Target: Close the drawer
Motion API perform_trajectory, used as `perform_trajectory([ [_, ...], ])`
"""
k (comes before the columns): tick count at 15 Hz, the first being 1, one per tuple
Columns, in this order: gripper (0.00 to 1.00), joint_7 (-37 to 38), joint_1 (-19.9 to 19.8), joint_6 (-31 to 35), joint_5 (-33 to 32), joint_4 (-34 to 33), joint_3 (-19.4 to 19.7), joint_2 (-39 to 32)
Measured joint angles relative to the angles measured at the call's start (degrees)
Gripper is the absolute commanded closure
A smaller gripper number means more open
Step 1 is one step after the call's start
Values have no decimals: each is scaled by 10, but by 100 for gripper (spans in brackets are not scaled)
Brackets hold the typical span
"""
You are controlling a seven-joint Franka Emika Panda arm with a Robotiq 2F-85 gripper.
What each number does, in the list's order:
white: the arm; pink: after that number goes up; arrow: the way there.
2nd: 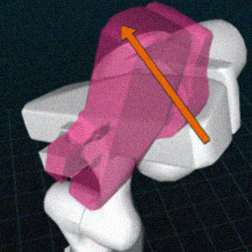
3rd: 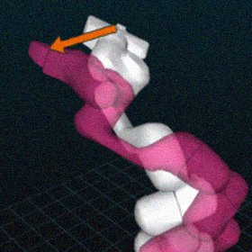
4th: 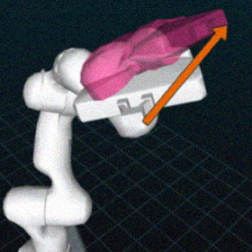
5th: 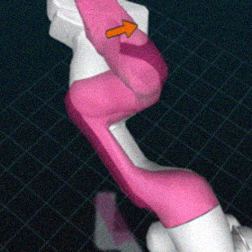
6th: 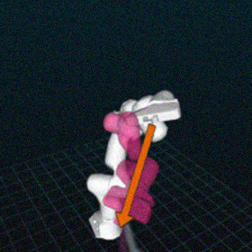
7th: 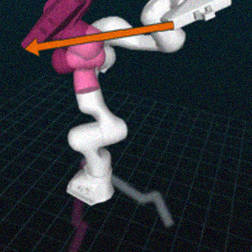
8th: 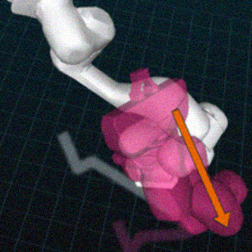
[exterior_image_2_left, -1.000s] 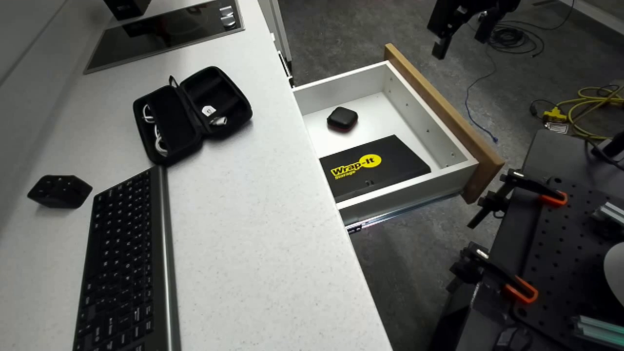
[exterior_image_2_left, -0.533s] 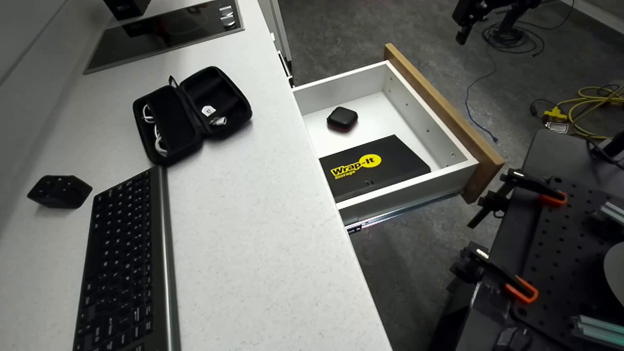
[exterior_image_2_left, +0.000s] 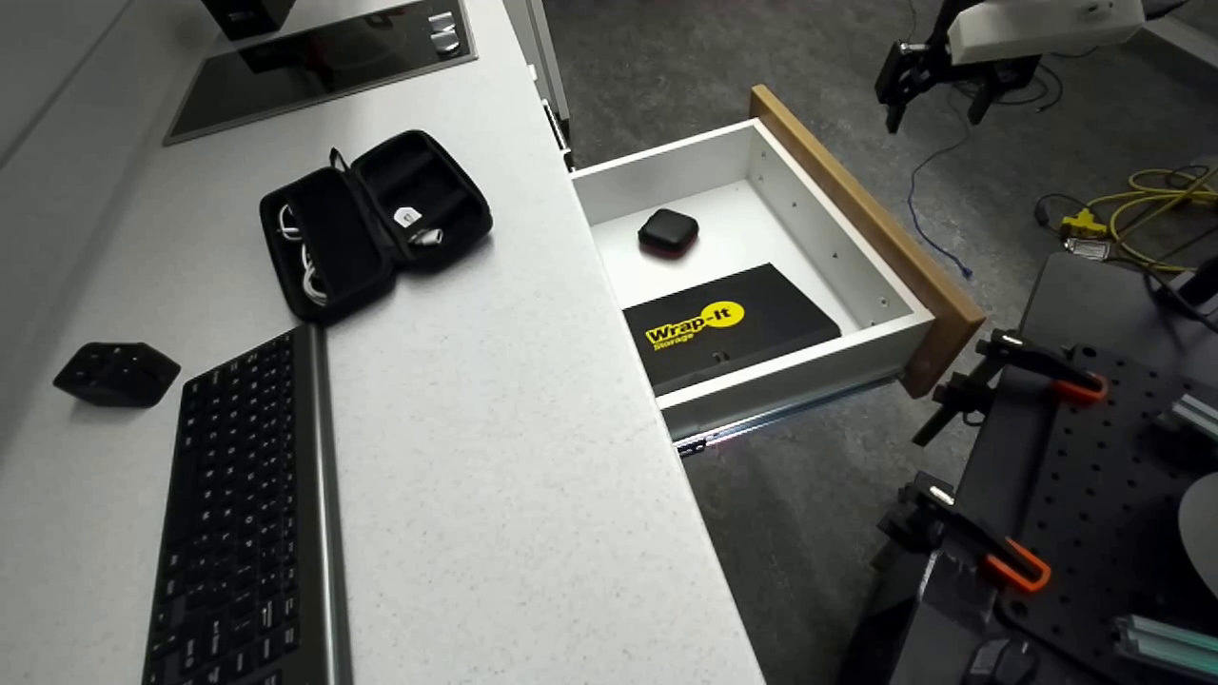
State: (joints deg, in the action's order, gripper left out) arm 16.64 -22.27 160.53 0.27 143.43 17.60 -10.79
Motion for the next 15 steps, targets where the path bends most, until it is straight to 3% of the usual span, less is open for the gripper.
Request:
perform_trajectory([
  [8,0,6,16,30,93,-88,-21,-163],
  [11,0,-13,7,27,133,-121,-62,-195],
  [15,0,-87,-37,-2,190,-153,-149,-205],
])
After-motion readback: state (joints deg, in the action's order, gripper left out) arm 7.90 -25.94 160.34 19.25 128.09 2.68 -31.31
